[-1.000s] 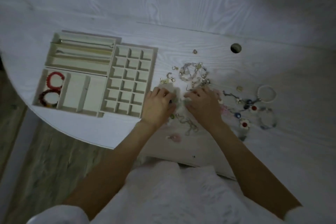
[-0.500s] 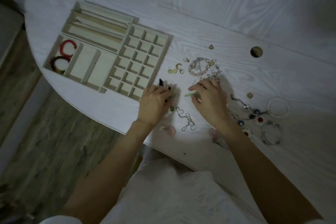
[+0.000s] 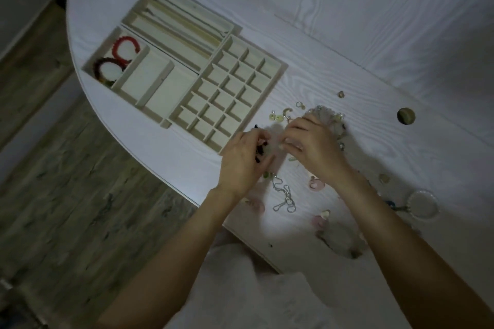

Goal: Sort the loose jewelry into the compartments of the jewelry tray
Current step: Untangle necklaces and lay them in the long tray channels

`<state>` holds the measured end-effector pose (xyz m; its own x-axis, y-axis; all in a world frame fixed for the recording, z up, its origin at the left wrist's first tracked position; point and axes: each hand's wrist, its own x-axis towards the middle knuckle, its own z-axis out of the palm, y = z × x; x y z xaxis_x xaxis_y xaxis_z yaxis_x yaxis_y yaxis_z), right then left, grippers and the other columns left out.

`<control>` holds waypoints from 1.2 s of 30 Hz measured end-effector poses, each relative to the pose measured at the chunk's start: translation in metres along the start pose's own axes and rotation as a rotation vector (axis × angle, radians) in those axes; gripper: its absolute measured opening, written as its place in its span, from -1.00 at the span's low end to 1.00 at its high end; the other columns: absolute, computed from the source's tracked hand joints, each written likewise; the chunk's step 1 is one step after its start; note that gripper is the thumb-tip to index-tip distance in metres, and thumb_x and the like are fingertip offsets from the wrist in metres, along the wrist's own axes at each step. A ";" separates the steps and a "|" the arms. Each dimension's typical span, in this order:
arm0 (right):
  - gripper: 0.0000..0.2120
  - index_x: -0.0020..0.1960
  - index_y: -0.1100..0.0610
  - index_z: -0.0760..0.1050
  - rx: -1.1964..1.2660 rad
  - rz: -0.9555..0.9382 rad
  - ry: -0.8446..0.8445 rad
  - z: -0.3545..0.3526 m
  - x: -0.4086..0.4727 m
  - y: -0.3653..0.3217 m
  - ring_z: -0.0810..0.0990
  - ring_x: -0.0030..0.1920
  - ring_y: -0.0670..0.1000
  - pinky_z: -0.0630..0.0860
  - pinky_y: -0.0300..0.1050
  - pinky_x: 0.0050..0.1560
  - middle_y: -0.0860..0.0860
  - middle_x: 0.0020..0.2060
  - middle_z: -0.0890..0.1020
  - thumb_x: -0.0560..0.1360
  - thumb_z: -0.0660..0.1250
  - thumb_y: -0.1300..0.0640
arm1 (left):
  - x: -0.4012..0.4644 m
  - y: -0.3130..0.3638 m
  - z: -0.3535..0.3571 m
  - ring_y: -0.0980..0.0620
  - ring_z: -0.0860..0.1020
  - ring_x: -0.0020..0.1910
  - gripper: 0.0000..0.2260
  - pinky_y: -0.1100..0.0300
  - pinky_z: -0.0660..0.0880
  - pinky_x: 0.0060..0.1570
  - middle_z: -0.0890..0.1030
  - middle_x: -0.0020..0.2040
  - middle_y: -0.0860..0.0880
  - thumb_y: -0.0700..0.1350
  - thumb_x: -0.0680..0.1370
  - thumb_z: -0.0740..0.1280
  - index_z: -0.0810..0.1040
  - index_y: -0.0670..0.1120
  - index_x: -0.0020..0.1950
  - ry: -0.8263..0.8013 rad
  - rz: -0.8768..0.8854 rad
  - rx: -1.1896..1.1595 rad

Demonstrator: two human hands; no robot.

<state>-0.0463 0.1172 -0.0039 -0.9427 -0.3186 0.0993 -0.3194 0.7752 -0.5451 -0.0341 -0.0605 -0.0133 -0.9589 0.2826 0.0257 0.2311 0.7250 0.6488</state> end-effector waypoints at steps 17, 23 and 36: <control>-0.89 -0.11 0.12 0.56 0.186 0.330 0.186 0.053 0.152 -0.061 0.53 -0.16 -0.03 0.51 -0.13 -0.17 -0.08 -0.25 0.57 0.41 0.46 0.15 | 0.105 -0.086 -0.098 0.29 0.57 -0.15 -0.83 0.43 0.48 -0.06 0.62 -0.09 0.14 -0.15 0.51 0.42 0.61 0.00 0.08 0.130 -0.285 -0.314; -0.84 -0.03 0.09 0.57 0.155 0.365 0.172 0.063 0.154 -0.044 0.50 -0.08 -0.02 0.36 -0.33 -0.16 -0.06 -0.18 0.58 0.41 0.47 0.12 | 0.104 -0.109 -0.115 0.21 0.54 0.00 -0.68 0.42 0.46 0.02 0.57 0.07 0.10 -0.22 0.55 0.33 0.53 -0.04 0.30 -0.001 -0.150 -0.164; -0.89 -0.09 0.14 0.66 -0.155 0.209 0.133 0.072 0.166 -0.047 0.36 0.08 0.11 0.33 -0.13 0.11 0.09 0.01 0.54 0.45 0.38 0.15 | 0.127 -0.127 -0.114 -0.12 0.37 0.05 -0.65 0.11 0.25 -0.04 0.51 0.12 -0.10 -0.02 0.50 0.14 0.60 0.00 0.18 -0.061 0.265 0.487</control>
<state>-0.1805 -0.0108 -0.0217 -0.9908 -0.0765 0.1119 -0.1179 0.8940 -0.4323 -0.2043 -0.1881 -0.0058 -0.8495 0.5204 0.0870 0.5266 0.8264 0.1994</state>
